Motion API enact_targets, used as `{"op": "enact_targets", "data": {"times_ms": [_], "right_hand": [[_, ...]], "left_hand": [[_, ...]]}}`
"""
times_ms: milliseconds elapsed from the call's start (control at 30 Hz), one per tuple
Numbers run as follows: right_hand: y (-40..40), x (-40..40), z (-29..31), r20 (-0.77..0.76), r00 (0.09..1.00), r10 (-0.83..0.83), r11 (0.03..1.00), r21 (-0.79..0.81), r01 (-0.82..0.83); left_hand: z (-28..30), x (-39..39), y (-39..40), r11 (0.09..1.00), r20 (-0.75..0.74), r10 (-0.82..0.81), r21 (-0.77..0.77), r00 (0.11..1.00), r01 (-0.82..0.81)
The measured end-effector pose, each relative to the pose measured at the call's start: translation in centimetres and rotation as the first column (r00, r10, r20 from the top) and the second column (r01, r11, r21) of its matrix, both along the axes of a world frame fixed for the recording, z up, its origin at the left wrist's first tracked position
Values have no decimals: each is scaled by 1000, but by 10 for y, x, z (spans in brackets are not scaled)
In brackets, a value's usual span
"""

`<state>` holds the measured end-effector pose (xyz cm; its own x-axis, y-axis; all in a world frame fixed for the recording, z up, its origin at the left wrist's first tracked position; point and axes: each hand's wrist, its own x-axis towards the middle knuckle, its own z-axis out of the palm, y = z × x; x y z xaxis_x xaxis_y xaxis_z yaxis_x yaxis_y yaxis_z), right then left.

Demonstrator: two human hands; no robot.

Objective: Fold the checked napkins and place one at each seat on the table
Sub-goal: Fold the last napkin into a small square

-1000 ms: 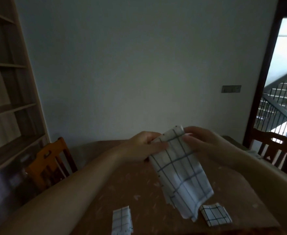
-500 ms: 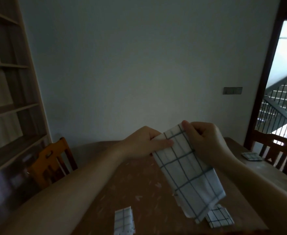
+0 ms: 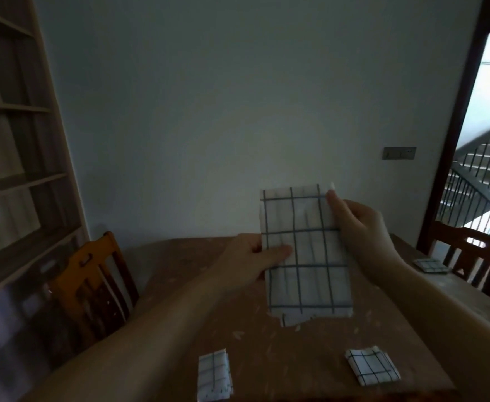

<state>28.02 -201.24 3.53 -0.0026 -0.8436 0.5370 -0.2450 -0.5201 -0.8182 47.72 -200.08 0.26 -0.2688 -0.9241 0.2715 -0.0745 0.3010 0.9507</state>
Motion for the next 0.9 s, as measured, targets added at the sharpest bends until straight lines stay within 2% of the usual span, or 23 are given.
{"op": "enact_targets", "data": {"times_ms": [67,100,167,200,267,333,400,533,600,667,733,800,900], "right_hand": [[3,-9,-5,-114,955,275,949,192,-251],[5,-13,-8,-168,924,342,923,244,-297],[4,-19,-15,-214,912,349,920,261,-291],[1,-21,-18,-185,916,356,914,275,-299],[-2,-25,-22,-15,902,432,848,349,-400],[-4,-28,-23,204,844,496,751,387,-535],[-5,-33,-25,299,791,534,699,369,-612],[-6,-35,-24,164,837,522,788,284,-547],[-7,-35,-21,112,858,502,825,236,-514],[-10,-38,-18,76,879,470,858,193,-476],[-16,-42,-16,25,899,437,886,157,-435],[-22,-47,-16,-25,906,423,900,129,-417],[-25,-56,-16,-187,901,392,919,49,-390]], "left_hand": [[3,7,0,1000,-17,29,-5,999,-29],[4,10,-1,999,-15,39,-15,999,-39],[3,14,-2,999,-37,43,12,998,-42],[2,14,-2,999,-59,43,35,997,-41],[0,13,-4,997,-127,23,81,992,-13],[-1,12,-4,989,-223,-27,137,974,59],[1,12,-3,977,-283,-67,174,957,120],[1,7,-6,971,-382,-11,218,924,101],[-1,3,-10,952,-401,14,286,916,110],[1,2,-10,890,-334,-11,426,942,161],[4,0,-6,851,-206,-103,487,973,193],[9,-5,-2,850,-134,-153,488,979,200],[11,-15,-6,871,-157,-113,459,981,174]]}}
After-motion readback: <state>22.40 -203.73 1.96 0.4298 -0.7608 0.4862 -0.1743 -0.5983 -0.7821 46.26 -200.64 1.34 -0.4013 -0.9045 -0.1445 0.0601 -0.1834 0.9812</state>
